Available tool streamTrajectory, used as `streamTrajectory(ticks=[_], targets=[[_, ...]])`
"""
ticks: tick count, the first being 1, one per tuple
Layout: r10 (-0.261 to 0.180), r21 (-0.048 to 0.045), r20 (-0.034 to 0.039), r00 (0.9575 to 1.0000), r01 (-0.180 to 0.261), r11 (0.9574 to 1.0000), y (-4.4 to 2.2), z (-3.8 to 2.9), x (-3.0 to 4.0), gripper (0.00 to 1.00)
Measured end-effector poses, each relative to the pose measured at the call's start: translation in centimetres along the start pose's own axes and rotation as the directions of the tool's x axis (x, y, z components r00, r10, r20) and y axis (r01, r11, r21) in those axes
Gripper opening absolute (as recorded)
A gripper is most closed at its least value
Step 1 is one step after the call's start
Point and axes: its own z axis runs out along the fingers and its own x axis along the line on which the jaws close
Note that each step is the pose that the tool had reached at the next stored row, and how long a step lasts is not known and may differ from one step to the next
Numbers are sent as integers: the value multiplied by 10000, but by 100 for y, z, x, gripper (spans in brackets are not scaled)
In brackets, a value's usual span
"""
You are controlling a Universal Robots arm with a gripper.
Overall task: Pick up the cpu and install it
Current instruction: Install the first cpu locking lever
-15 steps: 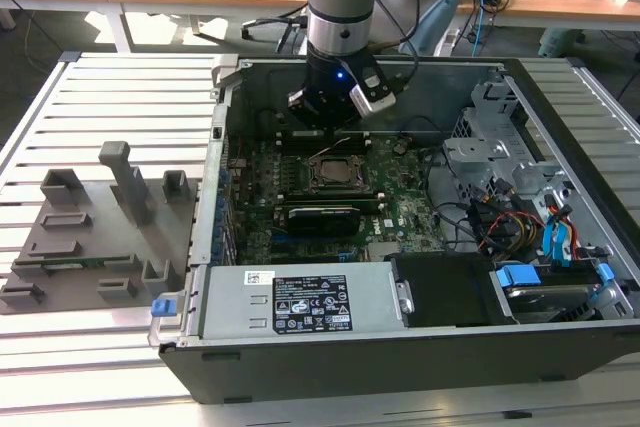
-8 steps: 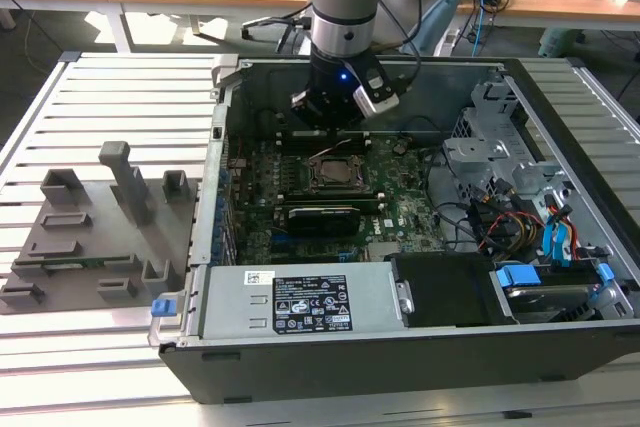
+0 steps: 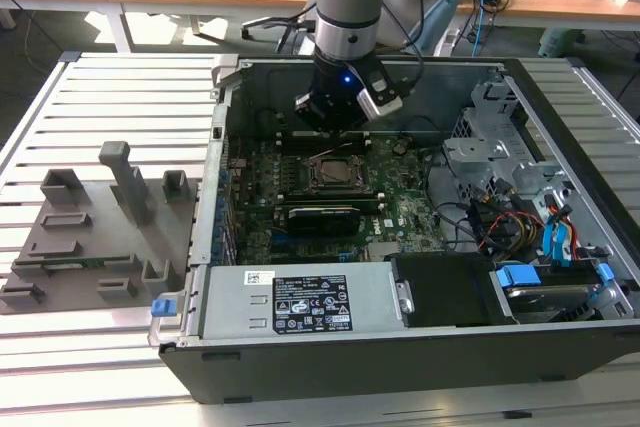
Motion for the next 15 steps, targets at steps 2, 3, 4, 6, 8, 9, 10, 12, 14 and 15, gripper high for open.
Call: streamTrajectory(ticks=[2, 3, 4, 6, 8, 9, 10, 12, 14, 15], targets=[[1, 4, -1, 10000, -1, 10000, -1, 9, -11, 11], [1, 6, -1, 10000, -1, 10000, -2, 14, -17, 11], [1, 7, -2, 10000, -1, 10000, -2, 18, -21, 11], [2, 11, -3, 10000, -2, 10000, -4, 29, -34, 11], [1, 15, -4, 10000, -1, 10000, -5, 40, -47, 11], [2, 19, -5, 10000, -2, 10000, -6, 48, -57, 11], [1, 25, -6, 10000, -1, 10000, -7, 58, -70, 11], [0, 32, -9, 10000, 0, 10000, -9, 75, -90, 11], [1, 38, -11, 10000, -1, 10000, -11, 90, -108, 11], [2, 39, -11, 10000, -1, 10000, -12, 94, -113, 11]])
